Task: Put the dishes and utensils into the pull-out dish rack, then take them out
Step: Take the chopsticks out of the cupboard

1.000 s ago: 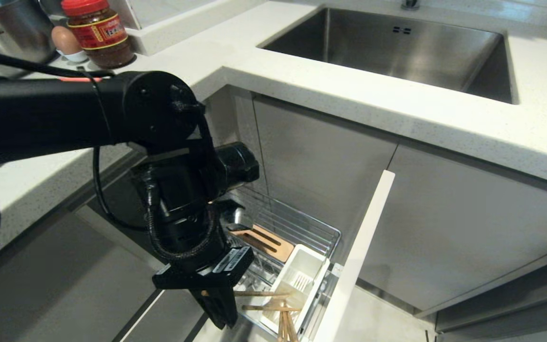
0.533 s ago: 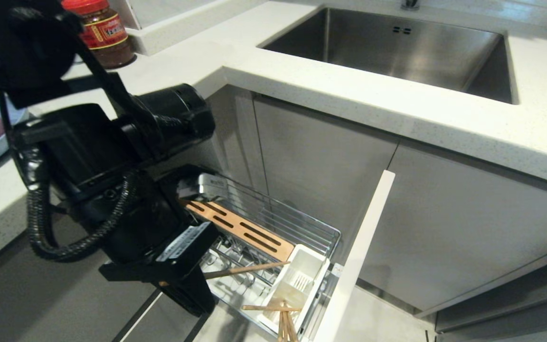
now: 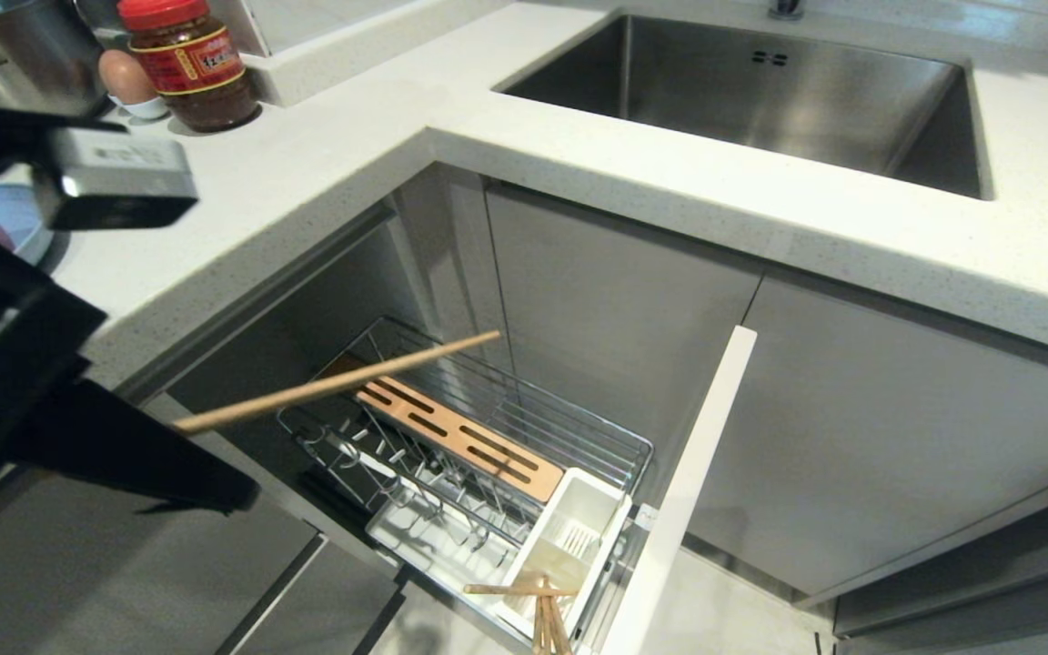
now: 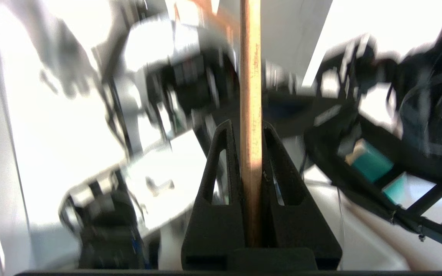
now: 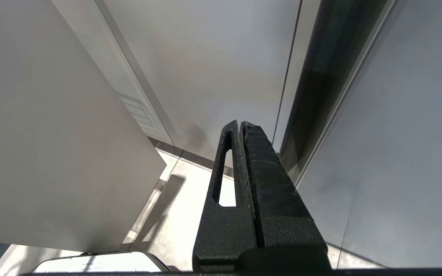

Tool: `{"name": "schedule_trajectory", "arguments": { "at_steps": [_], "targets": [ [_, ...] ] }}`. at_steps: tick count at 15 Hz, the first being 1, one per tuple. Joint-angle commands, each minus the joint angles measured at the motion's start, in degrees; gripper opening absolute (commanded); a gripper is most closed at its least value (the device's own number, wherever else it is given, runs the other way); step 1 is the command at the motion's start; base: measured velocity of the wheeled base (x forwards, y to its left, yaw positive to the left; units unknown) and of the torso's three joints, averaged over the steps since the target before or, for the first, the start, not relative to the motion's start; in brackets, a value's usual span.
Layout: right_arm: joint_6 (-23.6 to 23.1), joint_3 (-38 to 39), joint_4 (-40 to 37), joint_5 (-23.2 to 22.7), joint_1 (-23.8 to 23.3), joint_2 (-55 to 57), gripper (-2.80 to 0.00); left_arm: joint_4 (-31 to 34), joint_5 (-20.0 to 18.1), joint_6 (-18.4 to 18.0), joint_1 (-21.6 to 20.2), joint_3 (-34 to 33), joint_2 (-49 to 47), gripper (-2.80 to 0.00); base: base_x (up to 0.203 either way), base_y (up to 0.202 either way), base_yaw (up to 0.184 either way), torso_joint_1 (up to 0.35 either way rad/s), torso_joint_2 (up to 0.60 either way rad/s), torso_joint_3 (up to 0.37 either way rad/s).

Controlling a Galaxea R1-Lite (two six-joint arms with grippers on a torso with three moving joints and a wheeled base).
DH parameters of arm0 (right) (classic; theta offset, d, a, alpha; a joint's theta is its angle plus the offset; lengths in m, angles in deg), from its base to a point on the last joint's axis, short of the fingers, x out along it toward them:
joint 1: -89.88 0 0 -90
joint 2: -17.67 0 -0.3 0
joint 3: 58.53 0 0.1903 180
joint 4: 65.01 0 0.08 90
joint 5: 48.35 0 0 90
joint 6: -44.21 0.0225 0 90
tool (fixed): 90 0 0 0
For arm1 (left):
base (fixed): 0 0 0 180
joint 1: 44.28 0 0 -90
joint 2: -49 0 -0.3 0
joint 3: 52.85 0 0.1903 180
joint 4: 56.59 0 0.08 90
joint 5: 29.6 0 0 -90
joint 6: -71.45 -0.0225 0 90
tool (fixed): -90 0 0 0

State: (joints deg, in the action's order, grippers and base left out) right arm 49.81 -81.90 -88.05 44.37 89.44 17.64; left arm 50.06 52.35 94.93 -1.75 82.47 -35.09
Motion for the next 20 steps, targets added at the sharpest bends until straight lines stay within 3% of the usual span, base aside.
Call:
{"name": "schedule_trajectory", "arguments": {
  "at_steps": [1, 3, 6, 8, 12, 15, 18, 20],
  "targets": [
    [0.03, 0.00, 0.02, 0.01, 0.00, -0.24, -2.80, -3.41, 3.41, 0.20, -0.76, -0.02, 7.69, -2.80, 0.000, 0.000, 0.000, 0.000, 0.00, 0.000],
    [0.03, 0.00, 0.02, 0.01, 0.00, -0.24, -2.80, -8.01, 6.23, 0.14, -3.11, -0.06, 12.08, -2.80, 0.000, 0.000, 0.000, 0.000, 0.00, 0.000],
    [0.03, 0.00, 0.02, 0.01, 0.00, -0.24, -2.80, -14.11, 10.79, -0.20, -12.18, -0.07, 15.56, -2.80, 0.000, 0.000, 0.000, 0.000, 0.00, 0.000],
    [0.03, 0.00, 0.02, 0.01, 0.00, -0.24, -2.80, -18.12, 14.04, -0.36, -21.16, -0.07, 17.00, -2.80, 0.000, 0.000, 0.000, 0.000, 0.00, 0.000],
    [0.03, 0.00, 0.02, 0.01, 0.00, -0.24, -2.80, -22.56, 18.82, -0.91, -44.38, -0.56, 18.81, -2.80, 0.000, 0.000, 0.000, 0.000, 0.00, 0.000],
    [0.03, 0.00, 0.02, 0.01, 0.00, -0.24, -2.80, -23.08, 20.81, -1.03, -58.31, -6.19, 20.25, -2.80, 0.000, 0.000, 0.000, 0.000, 0.00, 0.000],
    [0.03, 0.00, 0.02, 0.01, 0.00, -0.24, -2.80, -23.16, 26.45, -0.19, -64.86, -15.18, 20.40, -2.80, 0.000, 0.000, 0.000, 0.000, 0.00, 0.000],
    [0.03, 0.00, 0.02, 0.01, 0.00, -0.24, -2.80, -23.16, 27.11, 1.12, -66.84, -20.00, 19.76, -2.80, 0.000, 0.000, 0.000, 0.000, 0.00, 0.000]
  ]
}}
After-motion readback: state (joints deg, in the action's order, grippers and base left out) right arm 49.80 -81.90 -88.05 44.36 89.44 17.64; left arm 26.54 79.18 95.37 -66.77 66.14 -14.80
